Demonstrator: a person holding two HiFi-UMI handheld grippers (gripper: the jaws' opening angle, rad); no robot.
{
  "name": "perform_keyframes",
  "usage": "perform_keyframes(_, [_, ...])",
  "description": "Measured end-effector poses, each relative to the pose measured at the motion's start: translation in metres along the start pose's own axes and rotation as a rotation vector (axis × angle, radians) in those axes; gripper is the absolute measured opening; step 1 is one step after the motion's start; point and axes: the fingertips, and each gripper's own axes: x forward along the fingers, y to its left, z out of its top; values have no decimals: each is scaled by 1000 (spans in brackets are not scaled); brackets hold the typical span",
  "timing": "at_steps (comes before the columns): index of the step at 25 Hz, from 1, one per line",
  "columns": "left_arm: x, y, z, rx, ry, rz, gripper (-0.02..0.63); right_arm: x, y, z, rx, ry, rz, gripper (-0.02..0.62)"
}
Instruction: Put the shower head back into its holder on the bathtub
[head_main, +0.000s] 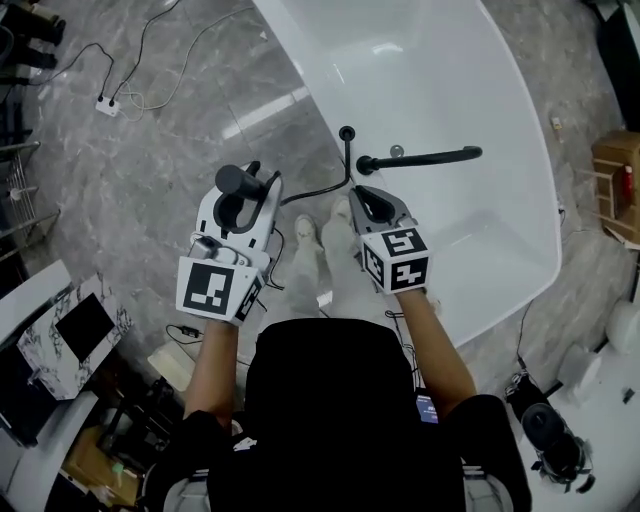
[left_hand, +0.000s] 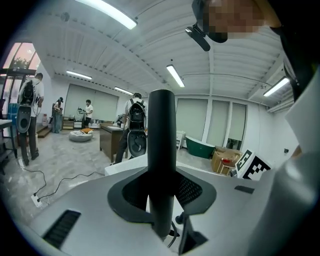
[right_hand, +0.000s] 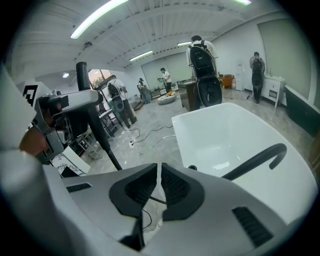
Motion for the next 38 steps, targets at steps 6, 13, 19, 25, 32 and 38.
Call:
perform_keyframes(6, [9, 8, -61, -44, 76, -8, 127, 29, 5, -39, 35, 65, 20, 26])
perform_keyframes(13, [16, 4, -128, -102, 158, -27, 127, 51, -6, -75, 69, 93, -6, 26])
perform_keyframes(19, [18, 6, -181, -124, 210, -29, 127, 74, -25, -105, 95, 120, -32, 26])
perform_keyframes(25, [23, 10, -218, -150, 245, -25, 127, 104, -28, -140, 125, 177, -32, 27])
perform_keyframes(32, [15, 18, -254, -176, 290, -4, 127, 142, -27, -188, 179, 261, -27, 39])
perform_keyframes(38, [2, 28, -278, -208, 319, 25, 126, 170, -21, -224, 225, 335, -7, 73])
